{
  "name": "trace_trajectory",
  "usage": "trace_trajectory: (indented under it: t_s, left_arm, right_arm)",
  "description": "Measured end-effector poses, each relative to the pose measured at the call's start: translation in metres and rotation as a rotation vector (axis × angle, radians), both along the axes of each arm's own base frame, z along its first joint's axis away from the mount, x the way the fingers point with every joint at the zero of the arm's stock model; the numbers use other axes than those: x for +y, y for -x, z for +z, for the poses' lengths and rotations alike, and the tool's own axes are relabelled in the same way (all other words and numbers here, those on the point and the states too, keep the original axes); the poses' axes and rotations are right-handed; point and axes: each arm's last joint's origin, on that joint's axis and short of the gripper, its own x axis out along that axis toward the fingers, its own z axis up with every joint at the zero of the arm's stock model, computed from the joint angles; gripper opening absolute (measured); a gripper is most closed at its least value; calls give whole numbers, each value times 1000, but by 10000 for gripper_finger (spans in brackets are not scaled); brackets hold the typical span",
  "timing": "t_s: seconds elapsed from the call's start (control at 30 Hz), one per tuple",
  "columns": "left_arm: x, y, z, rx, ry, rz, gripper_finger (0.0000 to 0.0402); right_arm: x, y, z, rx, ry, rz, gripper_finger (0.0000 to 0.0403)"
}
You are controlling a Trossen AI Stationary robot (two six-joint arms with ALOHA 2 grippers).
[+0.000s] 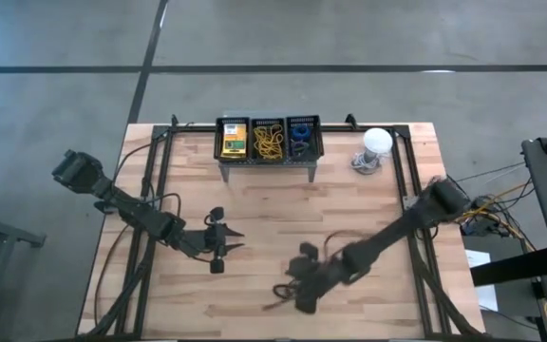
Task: Pick & Place Office Desk Supplies
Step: Put the black spring key chain into the right black bin
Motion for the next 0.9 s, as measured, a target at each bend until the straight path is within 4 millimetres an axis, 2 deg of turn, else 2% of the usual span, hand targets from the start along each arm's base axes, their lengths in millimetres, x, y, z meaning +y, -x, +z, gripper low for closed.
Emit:
trace_trajectory:
  t_s: [0.1, 0.23, 0.33, 0.47, 0.7, 0.8, 0.9]
  left_arm:
    - [0, 0, 0, -2, -2, 5, 118]
    - [0, 0, 0, -2, -3, 6, 118]
    - [0, 0, 0, -2, -2, 6, 118]
    - [0, 0, 0, -2, -2, 6, 118]
    - [0, 0, 0, -2, -2, 6, 118]
    - [-1, 0, 0, -1, -2, 3, 118]
    - [-2, 1, 0, -1, -2, -3, 118]
  right_arm:
    - [20, -14, -32, 83, 7, -28, 179]
    - [33, -37, -48, 151, 21, -87, 177]
    - [36, -45, -57, 259, 104, -100, 163]
    - [41, -48, -54, 386, 186, -97, 120]
    - [39, -49, -49, 406, 262, -106, 22]
    - [33, -40, -40, 366, 359, -201, 18]
    - [23, -31, -19, 261, 474, -307, 16]
